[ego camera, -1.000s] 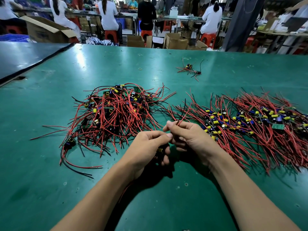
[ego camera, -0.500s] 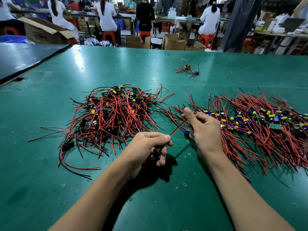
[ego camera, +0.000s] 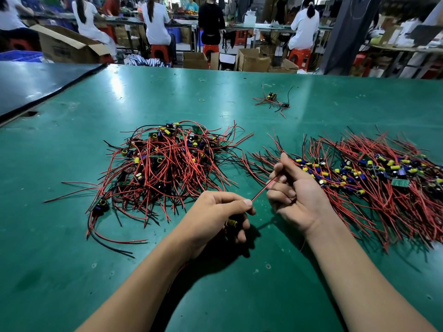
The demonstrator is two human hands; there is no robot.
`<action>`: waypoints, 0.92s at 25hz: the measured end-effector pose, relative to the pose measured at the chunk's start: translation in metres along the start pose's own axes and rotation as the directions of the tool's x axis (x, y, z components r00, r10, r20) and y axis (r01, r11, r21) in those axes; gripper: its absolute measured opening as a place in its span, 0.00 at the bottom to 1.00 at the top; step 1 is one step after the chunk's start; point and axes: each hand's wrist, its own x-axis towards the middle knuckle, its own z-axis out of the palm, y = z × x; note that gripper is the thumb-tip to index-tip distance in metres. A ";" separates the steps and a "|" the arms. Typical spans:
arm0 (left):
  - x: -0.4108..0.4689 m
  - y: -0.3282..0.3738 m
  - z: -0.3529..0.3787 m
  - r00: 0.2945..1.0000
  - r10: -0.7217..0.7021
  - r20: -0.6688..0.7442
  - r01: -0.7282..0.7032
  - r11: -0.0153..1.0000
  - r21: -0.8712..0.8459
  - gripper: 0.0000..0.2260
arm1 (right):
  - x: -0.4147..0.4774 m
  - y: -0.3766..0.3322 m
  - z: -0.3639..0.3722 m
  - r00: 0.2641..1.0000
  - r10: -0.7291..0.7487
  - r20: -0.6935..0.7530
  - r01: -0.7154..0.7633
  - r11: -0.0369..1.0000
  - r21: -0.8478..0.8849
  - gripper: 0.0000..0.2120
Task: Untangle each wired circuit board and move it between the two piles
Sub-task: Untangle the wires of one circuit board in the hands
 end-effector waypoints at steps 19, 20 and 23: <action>0.006 0.016 -0.020 0.947 0.240 -0.214 -0.307 0.872 -0.381 0.20 | -0.009 0.053 0.007 0.806 -0.346 0.481 0.566 0.210 -0.798 0.20; 0.006 0.015 -0.018 0.949 0.244 -0.199 -0.305 0.872 -0.383 0.20 | -0.010 0.053 0.010 0.823 -0.364 0.437 0.558 0.371 -0.742 0.19; 0.006 0.012 -0.015 0.961 0.237 -0.140 -0.273 0.879 -0.391 0.22 | -0.011 0.045 0.019 0.894 -0.325 0.310 0.443 0.749 -0.493 0.17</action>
